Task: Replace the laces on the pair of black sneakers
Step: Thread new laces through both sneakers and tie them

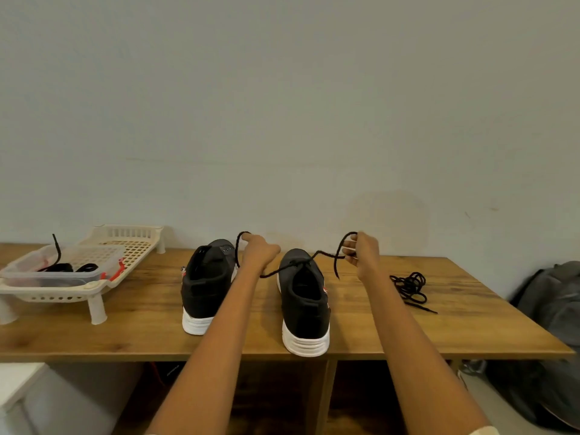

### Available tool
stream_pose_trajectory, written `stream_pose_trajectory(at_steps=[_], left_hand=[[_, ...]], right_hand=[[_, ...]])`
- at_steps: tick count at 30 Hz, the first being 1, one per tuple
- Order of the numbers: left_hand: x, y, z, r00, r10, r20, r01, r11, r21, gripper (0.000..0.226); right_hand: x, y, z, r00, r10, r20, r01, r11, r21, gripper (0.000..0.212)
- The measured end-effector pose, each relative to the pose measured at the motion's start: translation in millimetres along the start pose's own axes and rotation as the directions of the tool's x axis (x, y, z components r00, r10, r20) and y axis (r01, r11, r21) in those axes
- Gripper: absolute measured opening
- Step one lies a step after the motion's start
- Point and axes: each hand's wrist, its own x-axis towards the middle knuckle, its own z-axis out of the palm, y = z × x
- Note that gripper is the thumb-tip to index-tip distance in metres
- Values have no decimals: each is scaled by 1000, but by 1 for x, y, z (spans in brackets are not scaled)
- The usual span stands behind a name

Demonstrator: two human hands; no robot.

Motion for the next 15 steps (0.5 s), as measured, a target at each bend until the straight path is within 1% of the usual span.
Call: stream_pose_trajectory(at_steps=[1,2,3,4,5,6,7,8,9,10,11,12,13,14,15], left_hand=[[0,-2,3,1000,21,-23,-18,992,123,86],[-1,-1,3,997,58,-43,-43,955,294,78],[-3,1,1,994,102,-39,-73,884,461,64],[-5,5,-2,992,123,-17,-90,807,583,49],[-7,8,-3,991,131,-5,-95,741,665,38],[-10,11,-4,991,132,-12,-81,674,734,35],[-11,14,-3,988,148,-46,-54,605,794,39],[-15,18,-3,977,198,-79,-42,542,839,44],[-13,20,-1,962,260,-78,-68,510,857,45],[-13,23,-1,953,302,-33,-136,523,842,42],[-11,24,0,952,304,39,-226,612,758,38],[-11,26,2,953,270,135,-294,735,611,35],[-12,26,4,945,231,231,-317,822,474,31],[-14,27,7,933,223,283,-326,857,399,27],[-15,27,9,933,230,277,-325,869,373,24]], right_hand=[[3,1,-2,999,-9,-32,10,1000,13,22],[8,1,-4,997,-30,-75,29,1000,-8,22],[13,2,-7,991,-58,-120,48,995,-89,24],[17,4,-9,987,-89,-133,57,972,-229,24],[19,7,-10,987,-113,-110,63,922,-383,21],[19,12,-10,991,-123,-55,75,846,-528,17],[16,17,-8,993,-118,16,101,759,-643,19],[13,20,-6,989,-122,87,147,680,-719,23],[10,22,-5,978,-146,146,205,617,-760,25],[9,22,-4,961,-195,195,273,577,-770,22],[6,19,-2,939,-241,247,342,566,-750,21],[4,14,1,912,-256,321,411,571,-710,23],[1,9,4,879,-240,411,468,591,-656,25],[-2,5,7,848,-195,493,496,623,-605,25],[-5,3,11,820,-135,557,496,653,-572,25]])
